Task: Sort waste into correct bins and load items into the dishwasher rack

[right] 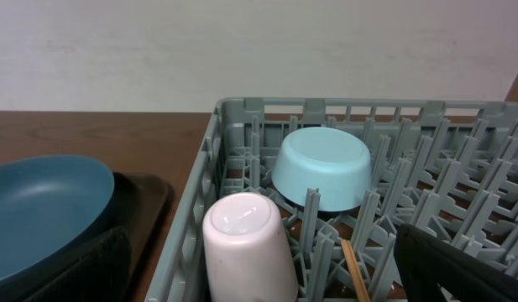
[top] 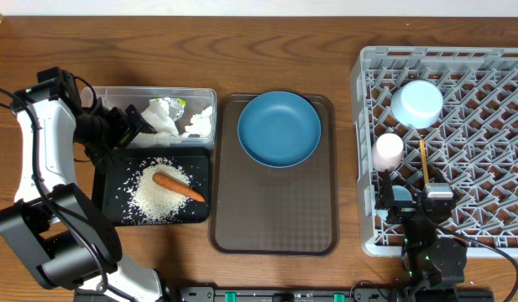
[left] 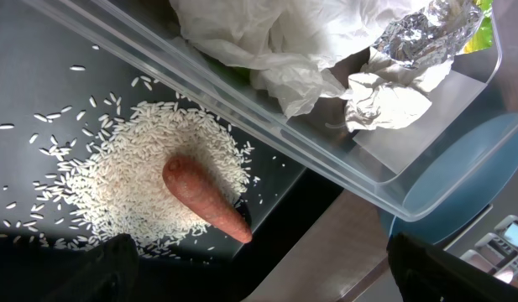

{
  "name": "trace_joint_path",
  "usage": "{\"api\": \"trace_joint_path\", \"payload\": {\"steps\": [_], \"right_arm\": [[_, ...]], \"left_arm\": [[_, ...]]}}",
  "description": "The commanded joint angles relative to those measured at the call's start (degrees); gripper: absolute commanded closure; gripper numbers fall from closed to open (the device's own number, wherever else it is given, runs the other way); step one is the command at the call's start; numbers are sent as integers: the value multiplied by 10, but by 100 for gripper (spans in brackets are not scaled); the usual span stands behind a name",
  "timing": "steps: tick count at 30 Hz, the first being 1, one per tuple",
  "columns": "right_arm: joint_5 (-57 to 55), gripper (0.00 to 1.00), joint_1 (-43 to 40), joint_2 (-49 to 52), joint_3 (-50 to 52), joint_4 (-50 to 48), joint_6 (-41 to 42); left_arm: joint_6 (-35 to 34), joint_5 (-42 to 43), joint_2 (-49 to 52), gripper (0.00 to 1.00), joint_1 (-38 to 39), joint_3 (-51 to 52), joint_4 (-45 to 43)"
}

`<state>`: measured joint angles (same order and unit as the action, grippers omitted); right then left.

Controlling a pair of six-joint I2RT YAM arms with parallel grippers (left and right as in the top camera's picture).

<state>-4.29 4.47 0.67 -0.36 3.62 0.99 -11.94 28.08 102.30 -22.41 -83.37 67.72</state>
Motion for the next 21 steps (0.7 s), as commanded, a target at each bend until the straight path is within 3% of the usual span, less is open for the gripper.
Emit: {"api": "trace_joint_path", "payload": {"steps": [1, 11, 21], "right_arm": [[2, 1, -8, -4, 0, 3, -7], [2, 1, -8, -4, 0, 3, -7], [2, 1, -8, -4, 0, 3, -7]], "left_arm": [[3, -5, -9, 2, -1, -10, 4], [3, -5, -30, 2, -2, -10, 4], [3, -5, -167, 2, -1, -10, 4]]}}
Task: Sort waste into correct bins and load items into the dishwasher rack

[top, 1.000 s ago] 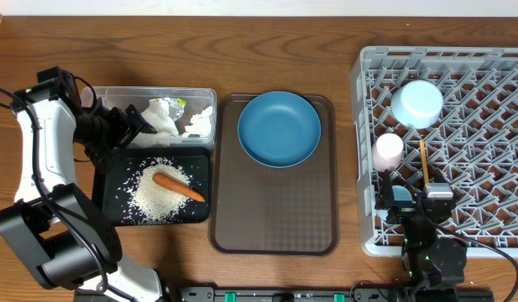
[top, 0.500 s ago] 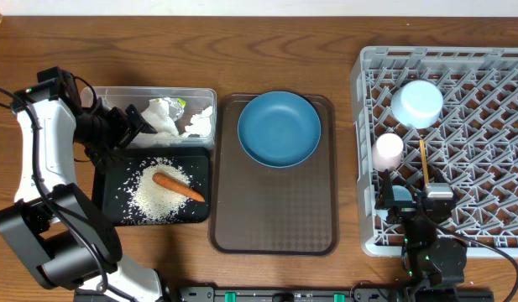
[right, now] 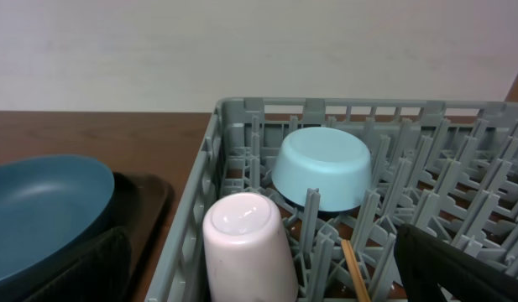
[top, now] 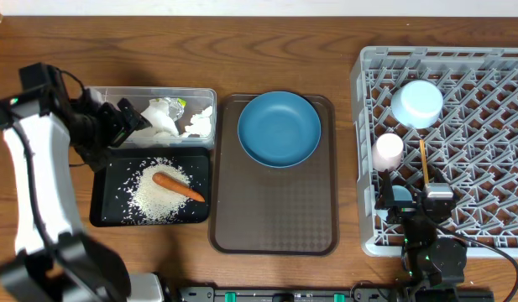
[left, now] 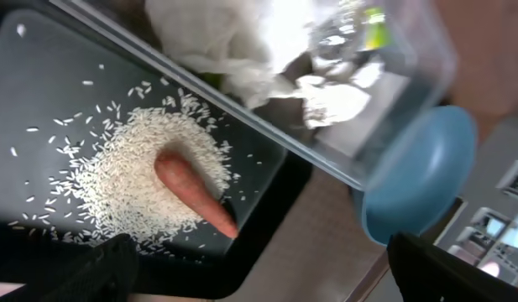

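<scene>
A blue plate point(top: 279, 128) lies on the brown tray point(top: 271, 226). The grey dishwasher rack point(top: 485, 75) holds an upturned light-blue bowl point(top: 417, 102), a pink cup point(top: 389, 151) and a wooden chopstick point(top: 424, 161). An orange carrot point(top: 179, 186) rests on spilled rice in the black bin point(top: 107, 210). Crumpled paper and foil fill the clear bin point(top: 204, 94). My left gripper point(top: 116, 126) hangs open and empty over the seam between the two bins, its view blurred point(left: 259, 281). My right gripper point(top: 414, 201) stands open at the rack's near edge, behind the pink cup point(right: 242, 243).
The two bins sit side by side at the left, the tray in the middle, the rack at the right edge. Bare wooden table point(top: 267, 50) runs along the back.
My left arm has drawn back to the left and away from the bins, so the carrot and clear bin look smaller and the blue plate shows more. The right arm has not moved.
</scene>
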{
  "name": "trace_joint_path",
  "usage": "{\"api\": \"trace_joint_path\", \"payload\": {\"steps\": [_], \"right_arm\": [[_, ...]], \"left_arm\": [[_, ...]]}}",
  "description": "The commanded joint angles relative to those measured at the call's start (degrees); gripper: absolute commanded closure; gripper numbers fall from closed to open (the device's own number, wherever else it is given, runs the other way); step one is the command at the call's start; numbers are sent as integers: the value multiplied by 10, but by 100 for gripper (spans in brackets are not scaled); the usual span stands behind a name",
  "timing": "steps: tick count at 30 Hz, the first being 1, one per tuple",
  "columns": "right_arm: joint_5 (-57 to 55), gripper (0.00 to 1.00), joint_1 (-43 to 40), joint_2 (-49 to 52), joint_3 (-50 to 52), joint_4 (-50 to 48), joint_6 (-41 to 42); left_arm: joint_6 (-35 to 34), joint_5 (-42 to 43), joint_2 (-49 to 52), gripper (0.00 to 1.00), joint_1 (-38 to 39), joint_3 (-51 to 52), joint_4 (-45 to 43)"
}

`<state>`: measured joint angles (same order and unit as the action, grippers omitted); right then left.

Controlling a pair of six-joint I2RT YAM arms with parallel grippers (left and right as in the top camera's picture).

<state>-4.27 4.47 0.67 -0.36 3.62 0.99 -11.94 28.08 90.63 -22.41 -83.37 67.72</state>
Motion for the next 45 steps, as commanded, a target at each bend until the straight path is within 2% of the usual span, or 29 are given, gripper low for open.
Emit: {"api": "trace_joint_path", "payload": {"steps": [1, 15, 21, 33, 39, 45], "right_arm": [[2, 1, -8, -4, 0, 3, -7], [2, 1, -8, -4, 0, 3, -7], [2, 1, -8, -4, 0, 3, -7], [2, 1, -8, -4, 0, 3, -7], [2, 1, -8, -4, 0, 3, -7], [2, 1, -8, -3, 0, 3, -7]], "left_arm": [[3, -5, -70, 2, -1, -10, 4], [3, -5, -392, 2, 0, -10, 4], [3, -5, -490, 2, 57, -10, 4], [3, -5, -555, 2, 259, 0, 16], [4, -23, -560, 2, 274, 16, 45], [3, -37, -570, 2, 274, 79, -4]]}}
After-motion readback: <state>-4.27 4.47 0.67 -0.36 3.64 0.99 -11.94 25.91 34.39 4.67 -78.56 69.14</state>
